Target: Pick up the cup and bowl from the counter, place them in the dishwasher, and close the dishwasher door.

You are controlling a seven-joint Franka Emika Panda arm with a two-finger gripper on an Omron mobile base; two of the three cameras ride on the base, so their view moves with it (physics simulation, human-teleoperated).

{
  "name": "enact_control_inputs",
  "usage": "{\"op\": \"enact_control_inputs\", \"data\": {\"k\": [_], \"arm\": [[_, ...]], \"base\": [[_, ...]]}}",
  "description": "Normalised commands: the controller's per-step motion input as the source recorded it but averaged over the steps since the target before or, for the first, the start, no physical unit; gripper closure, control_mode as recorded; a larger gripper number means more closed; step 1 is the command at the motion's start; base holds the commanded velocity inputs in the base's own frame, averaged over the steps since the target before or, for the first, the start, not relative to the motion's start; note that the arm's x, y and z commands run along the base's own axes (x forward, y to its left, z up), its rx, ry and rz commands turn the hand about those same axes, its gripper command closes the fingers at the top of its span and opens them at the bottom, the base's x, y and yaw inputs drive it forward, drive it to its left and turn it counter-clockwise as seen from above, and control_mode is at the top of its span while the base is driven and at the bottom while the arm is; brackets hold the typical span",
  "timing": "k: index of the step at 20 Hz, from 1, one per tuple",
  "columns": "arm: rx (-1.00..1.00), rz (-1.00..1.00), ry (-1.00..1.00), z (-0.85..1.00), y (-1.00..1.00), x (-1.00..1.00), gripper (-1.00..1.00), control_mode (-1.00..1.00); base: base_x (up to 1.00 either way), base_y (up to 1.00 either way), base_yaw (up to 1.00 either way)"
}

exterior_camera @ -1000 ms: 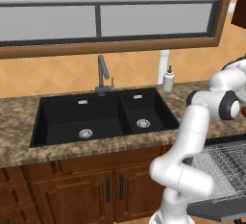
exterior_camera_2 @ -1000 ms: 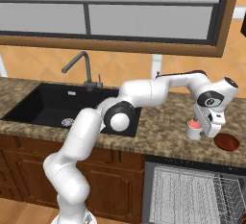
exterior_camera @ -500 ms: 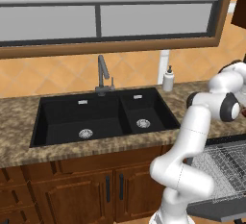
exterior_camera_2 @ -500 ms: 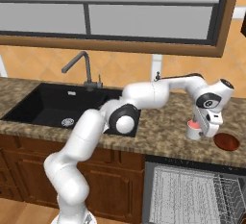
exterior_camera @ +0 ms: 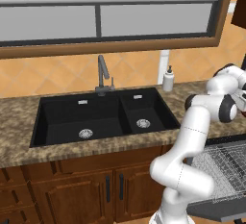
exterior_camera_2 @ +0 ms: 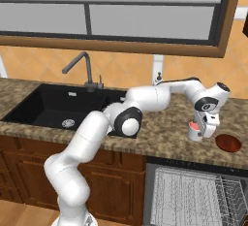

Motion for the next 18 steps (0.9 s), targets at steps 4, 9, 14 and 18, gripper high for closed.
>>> {"op": "enact_control_inputs", "data": {"k": [4, 9, 14, 18], "arm": [[0.00, -0.09, 0.00, -0.03, -0.21, 0.29, -1.00, -1.00], [0.00, -0.10, 0.00, -0.27, -0.06, -0.02, -1.00, -1.00], [-0.05, -0.12, 0.07, -0.38, 0.08, -0.16, 1.00, -1.00], [-0.05, -0.10, 0.00, -0.16, 0.22, -0.10, 1.00, -1.00]], "base": [[0.00, 0.00, 0.00], [0.00, 0.00, 0.00], [0.00, 0.00, 0.00], [0.00, 0.00, 0.00]]}}
